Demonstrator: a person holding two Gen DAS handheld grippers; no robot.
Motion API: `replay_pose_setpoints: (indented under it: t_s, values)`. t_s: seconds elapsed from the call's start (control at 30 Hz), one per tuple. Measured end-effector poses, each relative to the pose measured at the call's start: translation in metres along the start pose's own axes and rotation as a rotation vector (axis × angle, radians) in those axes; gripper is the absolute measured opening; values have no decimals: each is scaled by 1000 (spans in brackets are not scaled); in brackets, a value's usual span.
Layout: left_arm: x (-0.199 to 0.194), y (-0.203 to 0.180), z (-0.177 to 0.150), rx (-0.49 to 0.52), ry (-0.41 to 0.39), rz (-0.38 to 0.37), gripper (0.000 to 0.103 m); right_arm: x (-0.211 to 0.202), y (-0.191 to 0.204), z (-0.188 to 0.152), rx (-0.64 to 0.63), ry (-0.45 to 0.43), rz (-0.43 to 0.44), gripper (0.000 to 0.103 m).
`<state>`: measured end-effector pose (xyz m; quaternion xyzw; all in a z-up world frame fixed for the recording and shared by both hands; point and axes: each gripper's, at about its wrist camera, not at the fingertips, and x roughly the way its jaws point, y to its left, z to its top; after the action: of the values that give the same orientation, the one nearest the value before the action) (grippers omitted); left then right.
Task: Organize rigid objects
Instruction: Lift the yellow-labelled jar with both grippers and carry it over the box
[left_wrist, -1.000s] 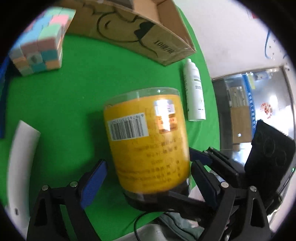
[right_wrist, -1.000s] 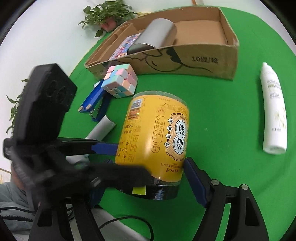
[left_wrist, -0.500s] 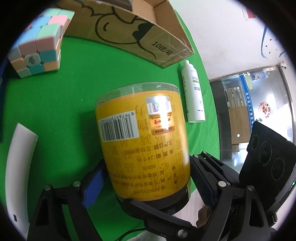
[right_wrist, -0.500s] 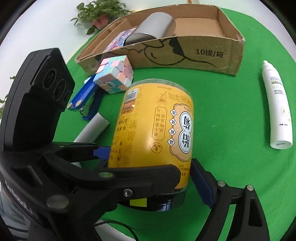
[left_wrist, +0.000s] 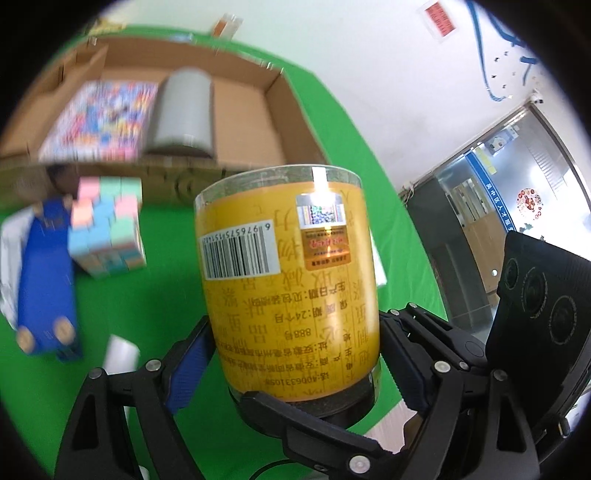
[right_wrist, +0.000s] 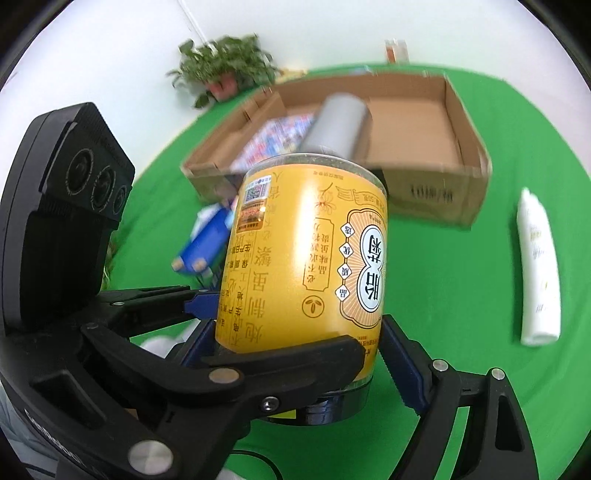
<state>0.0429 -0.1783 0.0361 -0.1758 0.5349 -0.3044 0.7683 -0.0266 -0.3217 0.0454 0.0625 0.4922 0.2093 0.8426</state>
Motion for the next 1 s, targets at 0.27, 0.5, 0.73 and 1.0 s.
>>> replay_pose_setpoints:
  t_s: [0.27,0.5,0.73,1.0]
  values:
    - [-24,-16,36,74,-94,3,86,-22,16,40,-38,-131,-16,85]
    - [-37,-21,59,114,-130,3,86,-29,24,70,-49,-190,-29,84]
    - [-37,-19,97,121,-152,-9,86,-31,18,109,-54,-235,-40,84]
    - [-24,-20,157,153,-88,22,86,-17,0,168,-49,-199,-48,84]
